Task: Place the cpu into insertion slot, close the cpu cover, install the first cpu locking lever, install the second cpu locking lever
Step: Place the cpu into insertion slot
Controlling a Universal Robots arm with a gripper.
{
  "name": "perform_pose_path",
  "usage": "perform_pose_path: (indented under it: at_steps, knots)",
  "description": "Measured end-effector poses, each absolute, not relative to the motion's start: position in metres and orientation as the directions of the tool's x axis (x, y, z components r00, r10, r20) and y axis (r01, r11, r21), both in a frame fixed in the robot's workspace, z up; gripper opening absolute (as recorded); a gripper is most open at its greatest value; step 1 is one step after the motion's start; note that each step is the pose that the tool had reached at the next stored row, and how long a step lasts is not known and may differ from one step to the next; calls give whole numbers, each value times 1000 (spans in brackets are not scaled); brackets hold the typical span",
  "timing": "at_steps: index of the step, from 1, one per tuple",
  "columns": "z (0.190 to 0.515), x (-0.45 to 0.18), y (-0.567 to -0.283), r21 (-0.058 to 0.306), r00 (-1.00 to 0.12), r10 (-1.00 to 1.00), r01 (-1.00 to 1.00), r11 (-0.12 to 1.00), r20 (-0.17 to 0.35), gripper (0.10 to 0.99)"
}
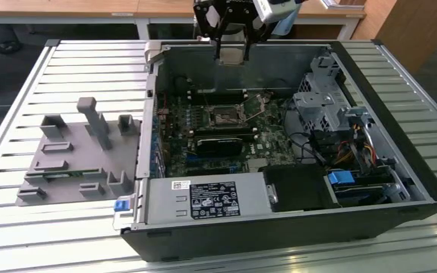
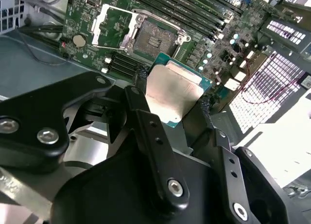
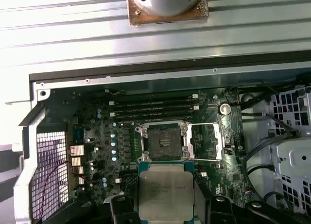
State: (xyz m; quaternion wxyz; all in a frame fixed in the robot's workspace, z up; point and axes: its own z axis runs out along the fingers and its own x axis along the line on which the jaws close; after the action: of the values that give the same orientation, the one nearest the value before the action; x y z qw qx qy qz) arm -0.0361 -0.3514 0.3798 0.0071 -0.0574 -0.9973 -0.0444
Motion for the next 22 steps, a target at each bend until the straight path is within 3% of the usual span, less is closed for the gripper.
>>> perform_pose_path:
  at_steps: [22]
  knots:
    - [379,-36,-351,85,-915,402,402,912,18,541]
